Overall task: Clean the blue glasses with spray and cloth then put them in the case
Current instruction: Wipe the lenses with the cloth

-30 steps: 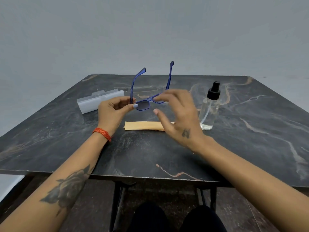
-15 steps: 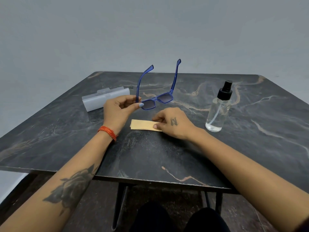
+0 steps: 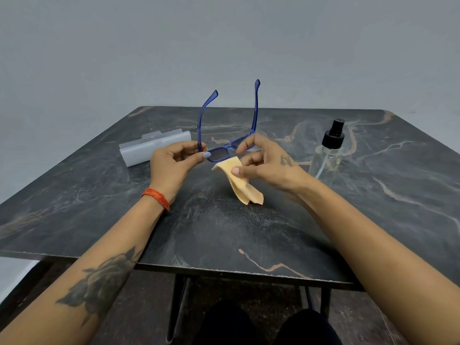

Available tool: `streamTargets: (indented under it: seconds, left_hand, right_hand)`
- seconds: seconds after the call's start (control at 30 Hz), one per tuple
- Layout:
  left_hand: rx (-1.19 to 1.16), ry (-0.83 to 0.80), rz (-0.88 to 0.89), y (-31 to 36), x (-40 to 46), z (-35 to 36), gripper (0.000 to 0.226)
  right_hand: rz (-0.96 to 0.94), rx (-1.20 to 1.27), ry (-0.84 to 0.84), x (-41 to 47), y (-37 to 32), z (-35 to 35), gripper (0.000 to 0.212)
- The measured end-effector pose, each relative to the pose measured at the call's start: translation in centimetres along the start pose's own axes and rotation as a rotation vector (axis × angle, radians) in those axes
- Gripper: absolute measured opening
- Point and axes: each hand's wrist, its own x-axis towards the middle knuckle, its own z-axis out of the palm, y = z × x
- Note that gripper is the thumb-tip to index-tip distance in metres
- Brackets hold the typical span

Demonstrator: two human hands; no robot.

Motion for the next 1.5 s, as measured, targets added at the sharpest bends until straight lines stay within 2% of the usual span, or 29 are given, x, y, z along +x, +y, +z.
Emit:
streamTargets:
  seconds: [0.1, 0.2, 0.43, 0.53, 0.63, 0.87, 1.2, 1.33, 1.4, 1.5]
  left_hand:
    - [0.000, 0.002, -0.005, 0.1, -0.1, -0.1, 0.024]
    - [0.007, 0.005, -0.005, 0.1, -0.1, -0.1, 0.026]
    - [-0.008, 0.001, -0.012, 0.1, -0.1, -0.1, 0.026]
    - [-0.011, -0.002, -0.006, 0.1, -0.1, -0.1, 0.025]
    - [-0.014, -0.004, -0.006, 0.2, 0.0, -0.1, 0.025]
    - [-0.014, -0.012, -0.016, 0.2, -0.1, -0.2, 0.024]
    - [-0.014, -0.017, -0.001, 0.3, -0.2, -0.1, 0.025]
    - [-0.010, -0.021, 0.002, 0.3, -0.2, -0.1, 0.026]
    - [-0.018, -0.029, 0.001, 0.3, -0.2, -0.1, 0.025]
    - [-0.015, -0.043, 0.006, 0.3, -0.1, -0.1, 0.025]
  right_hand:
    - [-0.011, -0.009, -0.068, -0.1, -0.1, -0.6, 0.043]
    - [0.007, -0.053, -0.081, 0.0, 0.1, -0.6, 0.045]
    - [-0.134, -0.197, 0.123, -0.1, 0.4, -0.2, 0.008]
    - [-0.179, -0.244, 0.173, 0.0, 0.4, -0.1, 0.005]
    - [-0.161, -0.172, 0.172, 0.2, 0.6, -0.1, 0.007]
    - [-0.133, 0.058, 0.325, 0.2, 0.5, 0.1, 0.006]
    - [0.027, 0.375, 0.199, -0.1, 0.3, 0.4, 0.021]
    - [0.095, 0.500, 0.156, 0.0, 0.1, 0.3, 0.019]
    - [0.085, 0.502, 0.148, 0.0, 0.0, 0.3, 0.018]
    - [0.015, 0.293, 0.179, 0.0, 0.2, 0.4, 0.020]
